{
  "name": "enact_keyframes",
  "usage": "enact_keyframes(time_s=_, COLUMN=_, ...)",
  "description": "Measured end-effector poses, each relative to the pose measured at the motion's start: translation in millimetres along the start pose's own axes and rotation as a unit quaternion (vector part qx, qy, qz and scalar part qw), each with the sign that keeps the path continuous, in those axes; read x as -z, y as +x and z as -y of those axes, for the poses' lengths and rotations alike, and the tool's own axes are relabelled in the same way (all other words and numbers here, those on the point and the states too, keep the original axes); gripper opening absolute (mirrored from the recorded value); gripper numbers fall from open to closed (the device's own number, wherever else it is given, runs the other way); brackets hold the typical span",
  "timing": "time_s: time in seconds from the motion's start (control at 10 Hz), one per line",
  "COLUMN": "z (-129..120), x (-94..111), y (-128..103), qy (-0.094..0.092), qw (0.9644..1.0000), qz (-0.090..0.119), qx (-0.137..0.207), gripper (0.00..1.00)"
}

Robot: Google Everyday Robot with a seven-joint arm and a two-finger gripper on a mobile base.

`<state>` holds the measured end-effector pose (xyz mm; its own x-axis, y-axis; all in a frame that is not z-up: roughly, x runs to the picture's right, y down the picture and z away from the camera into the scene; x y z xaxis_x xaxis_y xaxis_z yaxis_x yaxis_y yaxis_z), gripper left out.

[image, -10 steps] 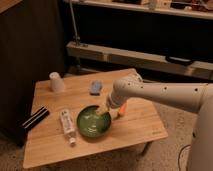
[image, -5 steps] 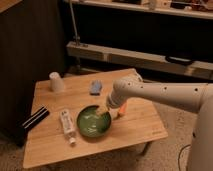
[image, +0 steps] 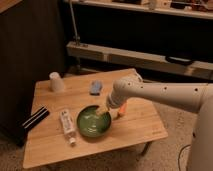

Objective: Place the bottle in the ceramic bowl

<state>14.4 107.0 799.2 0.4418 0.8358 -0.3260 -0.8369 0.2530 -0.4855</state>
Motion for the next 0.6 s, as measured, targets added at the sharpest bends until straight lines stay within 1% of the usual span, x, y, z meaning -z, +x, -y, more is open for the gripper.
enact_keyframes(time_s=0.5, z=-0.2, x=0.8, y=-0.1, qy=0.001, qw=1.0000, qz=0.000, qx=0.001, gripper=0.80)
enact_keyframes(time_s=0.6, z=-3.2, x=2.8, y=-1.6, qy=0.005, qw=0.9999, qz=0.007, qx=0.009, gripper=0.80)
